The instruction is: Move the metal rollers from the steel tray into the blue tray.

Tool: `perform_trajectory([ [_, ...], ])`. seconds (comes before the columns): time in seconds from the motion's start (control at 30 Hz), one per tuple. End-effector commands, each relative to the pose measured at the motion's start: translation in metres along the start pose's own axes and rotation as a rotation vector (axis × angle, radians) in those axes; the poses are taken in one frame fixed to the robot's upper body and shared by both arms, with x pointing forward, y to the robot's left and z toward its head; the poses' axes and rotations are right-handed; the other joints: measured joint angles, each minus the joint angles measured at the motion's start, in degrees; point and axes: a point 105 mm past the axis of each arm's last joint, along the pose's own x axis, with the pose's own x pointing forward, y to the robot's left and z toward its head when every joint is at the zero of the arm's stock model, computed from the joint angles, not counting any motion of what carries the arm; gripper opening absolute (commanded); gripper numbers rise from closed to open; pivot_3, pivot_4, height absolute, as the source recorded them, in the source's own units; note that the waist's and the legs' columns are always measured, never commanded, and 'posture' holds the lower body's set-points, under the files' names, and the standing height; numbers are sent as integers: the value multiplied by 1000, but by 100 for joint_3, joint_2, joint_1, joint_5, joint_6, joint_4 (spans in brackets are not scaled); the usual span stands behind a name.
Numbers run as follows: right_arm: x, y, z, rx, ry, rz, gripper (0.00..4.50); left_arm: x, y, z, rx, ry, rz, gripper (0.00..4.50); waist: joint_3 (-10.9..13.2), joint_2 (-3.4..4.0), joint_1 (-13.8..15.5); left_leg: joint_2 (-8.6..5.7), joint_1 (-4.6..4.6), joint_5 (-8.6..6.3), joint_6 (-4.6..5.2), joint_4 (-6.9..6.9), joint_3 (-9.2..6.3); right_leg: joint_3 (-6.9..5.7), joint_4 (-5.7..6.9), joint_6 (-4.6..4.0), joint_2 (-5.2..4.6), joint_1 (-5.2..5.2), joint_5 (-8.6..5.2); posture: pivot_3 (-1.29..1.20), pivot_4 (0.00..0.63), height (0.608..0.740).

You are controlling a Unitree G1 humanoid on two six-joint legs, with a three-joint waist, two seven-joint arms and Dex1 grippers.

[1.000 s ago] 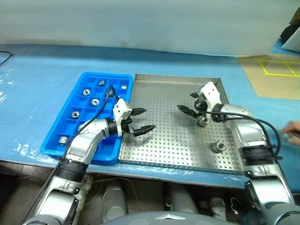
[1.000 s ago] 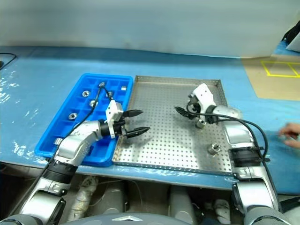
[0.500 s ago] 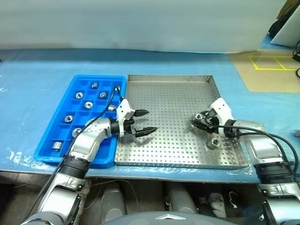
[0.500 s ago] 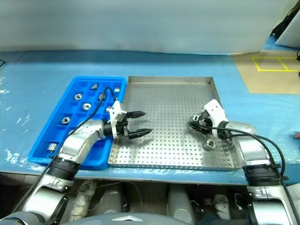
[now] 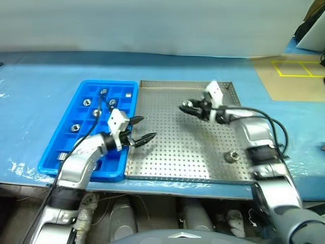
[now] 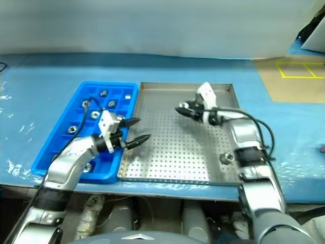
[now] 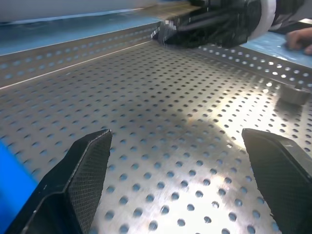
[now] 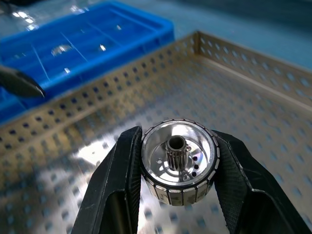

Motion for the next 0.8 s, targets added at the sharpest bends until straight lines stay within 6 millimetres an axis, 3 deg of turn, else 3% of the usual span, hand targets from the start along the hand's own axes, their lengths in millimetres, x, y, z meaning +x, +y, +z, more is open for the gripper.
perform_trajectory([
  [0.03,41,29,31,-52,-85,204,1701,-39,7,18,55,-29,192,4500,2,-4,101,-1,-11,1,-1,-6,-1,-10,1,-1,0,-14,-1,286,150,740],
  [0.2,82,55,44,-66,-127,327,1701,-77,-3,17,56,1,376,4500,4,-1,628,10,-58,1,-3,-32,-11,-61,-15,-25,-6,-42,-20,482,150,740],
  [0.37,104,68,33,-101,-73,363,1701,-100,-21,15,34,20,504,4500,8,0,1215,15,-99,-5,5,-32,-30,-110,-48,-32,-21,-30,-27,610,150,740],
  [0.5,106,70,14,-137,8,386,1701,-104,-30,9,14,43,539,4500,13,8,1546,21,-98,-4,2,-32,-44,-109,-48,-25,-23,-17,-30,623,150,740],
  [0.67,104,64,-2,-166,59,355,1701,-93,-26,9,17,48,488,4500,21,23,1777,21,-87,4,-12,-42,-57,-104,-8,-19,-17,-33,-33,560,150,740],
  [0.8,98,54,-12,-173,75,300,3045,-79,-20,13,24,37,425,4500,20,24,1779,17,-81,10,-22,-46,-62,-104,8,-19,-16,-37,-33,480,150,740],
])
